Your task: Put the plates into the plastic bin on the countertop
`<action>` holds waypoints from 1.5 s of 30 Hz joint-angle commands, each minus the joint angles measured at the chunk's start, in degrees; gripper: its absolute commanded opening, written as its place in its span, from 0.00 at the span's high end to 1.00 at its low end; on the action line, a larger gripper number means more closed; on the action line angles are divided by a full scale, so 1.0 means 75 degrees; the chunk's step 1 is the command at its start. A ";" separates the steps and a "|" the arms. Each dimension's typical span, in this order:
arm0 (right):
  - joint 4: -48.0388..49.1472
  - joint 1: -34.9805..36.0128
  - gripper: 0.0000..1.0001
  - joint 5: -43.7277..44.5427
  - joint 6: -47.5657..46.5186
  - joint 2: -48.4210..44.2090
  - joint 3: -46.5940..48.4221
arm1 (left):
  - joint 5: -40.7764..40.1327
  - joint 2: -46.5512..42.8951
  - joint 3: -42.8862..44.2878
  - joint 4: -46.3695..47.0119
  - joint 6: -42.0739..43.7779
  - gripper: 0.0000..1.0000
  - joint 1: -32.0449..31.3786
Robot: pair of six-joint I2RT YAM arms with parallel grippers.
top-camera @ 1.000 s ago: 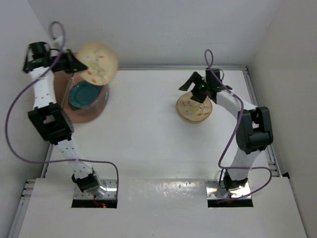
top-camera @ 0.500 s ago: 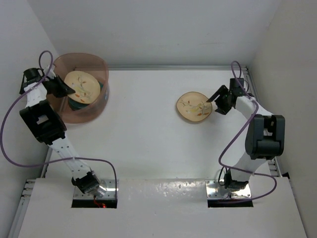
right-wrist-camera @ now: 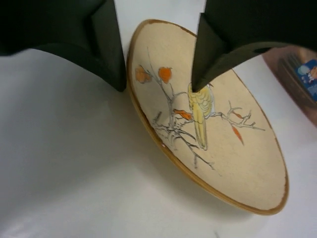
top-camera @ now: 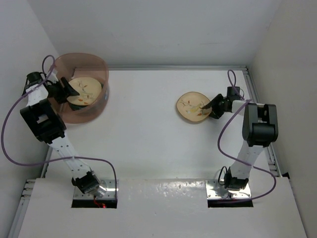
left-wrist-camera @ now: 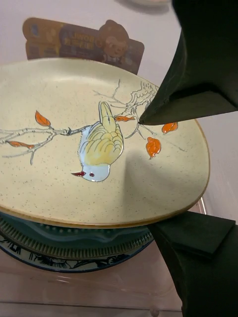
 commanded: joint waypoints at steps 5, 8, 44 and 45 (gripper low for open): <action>0.0733 0.0067 1.00 -0.0103 0.0234 0.0801 -0.0283 | -0.1874 -0.0070 0.0652 -0.1411 0.1028 0.19 -0.0310; 0.0802 0.0102 1.00 -0.0277 0.0094 0.0861 -0.0177 | -0.2390 -0.0327 0.1039 -0.1694 0.1204 0.04 -0.0311; 0.3521 0.3793 1.00 -0.2693 0.0609 0.0099 0.3526 | 0.3126 -0.1230 0.0819 -0.1801 0.2002 0.90 -0.4588; 0.3521 0.3794 1.00 -0.2693 0.0621 0.0134 0.3538 | 0.3197 -0.1230 0.0818 -0.1801 0.2002 0.96 -0.4589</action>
